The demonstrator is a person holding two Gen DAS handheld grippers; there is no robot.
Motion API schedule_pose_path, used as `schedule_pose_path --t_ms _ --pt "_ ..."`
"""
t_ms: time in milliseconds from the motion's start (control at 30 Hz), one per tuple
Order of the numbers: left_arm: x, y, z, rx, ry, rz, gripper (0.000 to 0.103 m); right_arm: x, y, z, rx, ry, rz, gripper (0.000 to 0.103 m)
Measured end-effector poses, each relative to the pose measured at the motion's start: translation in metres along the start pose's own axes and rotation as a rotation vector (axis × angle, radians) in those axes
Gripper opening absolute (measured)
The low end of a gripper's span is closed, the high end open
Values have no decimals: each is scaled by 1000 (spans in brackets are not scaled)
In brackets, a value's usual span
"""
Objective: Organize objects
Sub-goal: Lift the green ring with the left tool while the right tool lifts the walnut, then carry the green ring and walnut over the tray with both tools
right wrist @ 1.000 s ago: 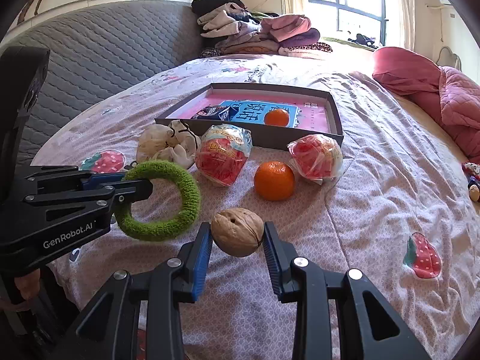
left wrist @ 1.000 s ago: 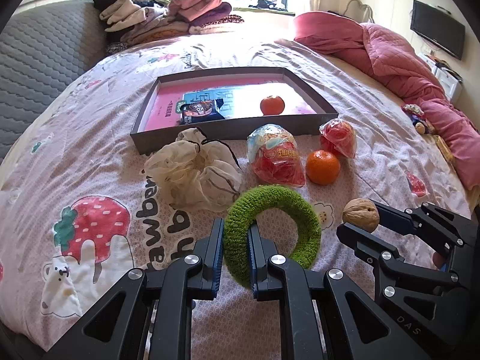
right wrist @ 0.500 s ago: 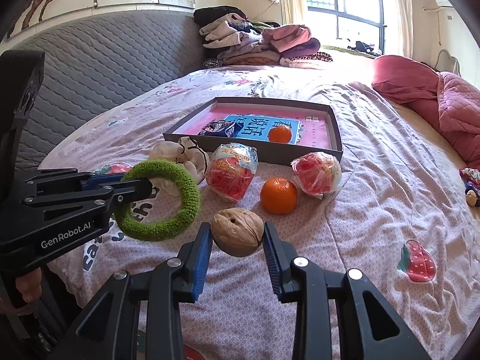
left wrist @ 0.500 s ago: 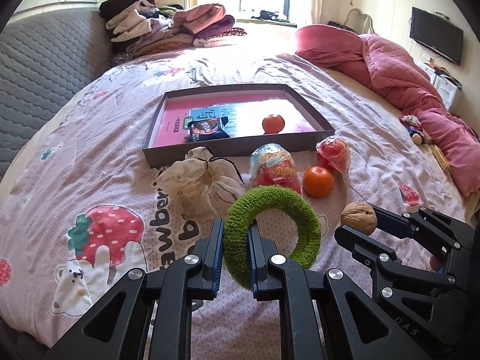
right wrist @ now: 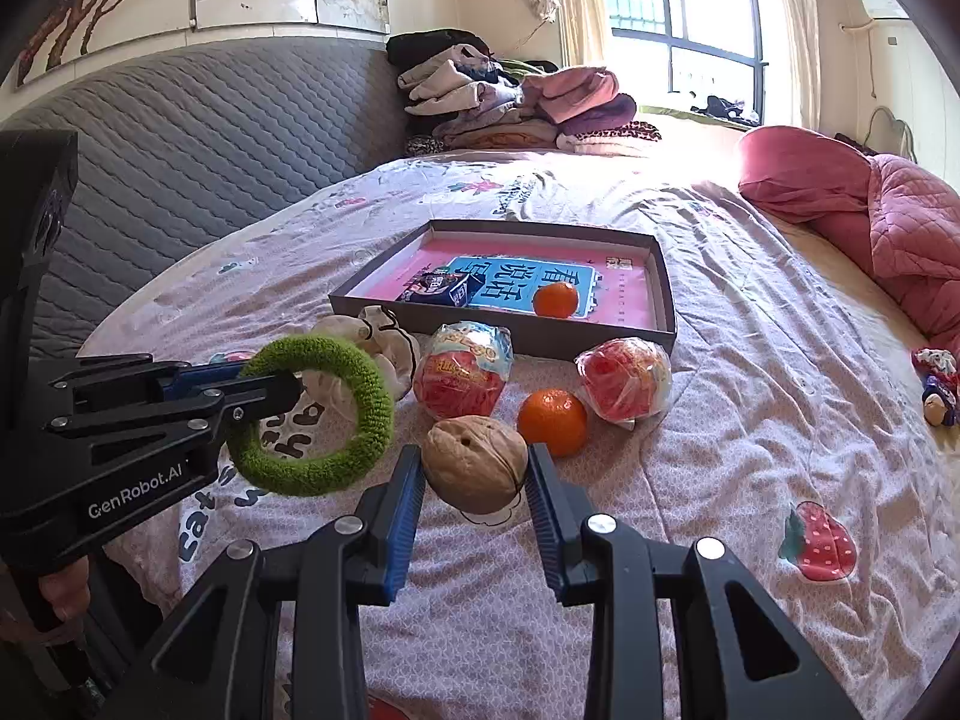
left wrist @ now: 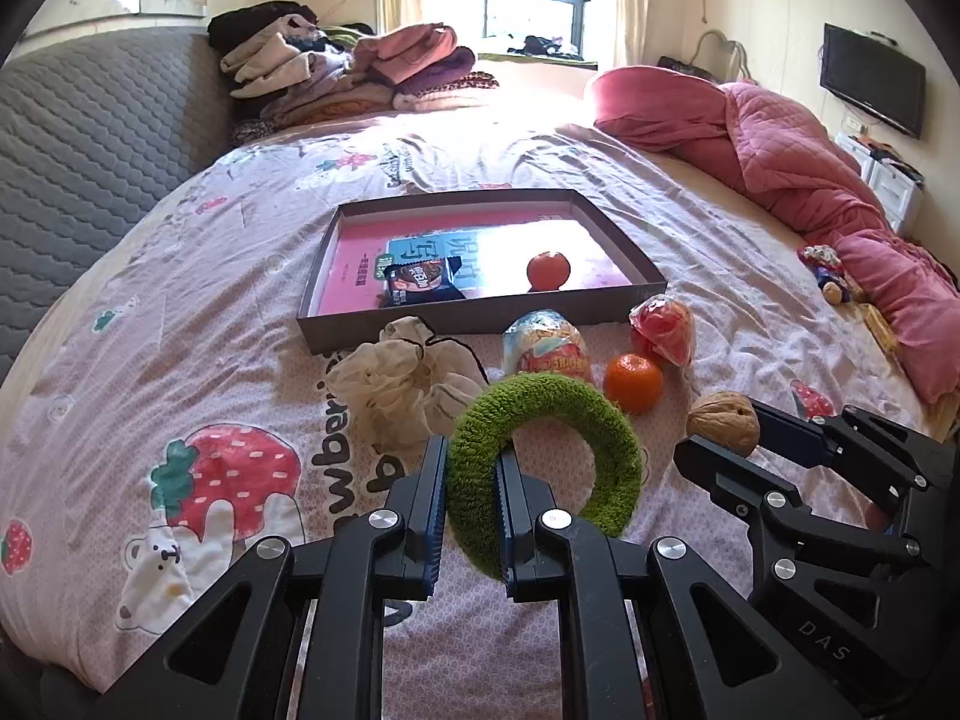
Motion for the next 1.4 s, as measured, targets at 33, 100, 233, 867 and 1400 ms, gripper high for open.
schedule_pose_path --t_ms 33,100,233,867,1400 --pt "0 -1 0 2 -3 3 14 -2 -1 0 -1 -3 5 35" --pt "-1 -2 -1 4 -9 7 14 -5 -4 0 2 -7 15 35" --pt "-4 -3 -2 5 -17 14 15 -14 -7 -1 3 -13 32 35" --pt "-28 0 -4 8 -21 39 14 -31 -5 10 13 -13 41 35" --pt "-63 8 -7 -2 -20 59 15 -60 8 23 25 -21 59 35"
Point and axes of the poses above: each gripper's, at about its wrist camera, not at the fingertips, and y roughly the way its jaws point, z to its right, x to its underside, the point moved 3 cm from there along y, roughly the way its jaws point, and after that the axes turned 12 degrees about -z, right-handed, at the moved point
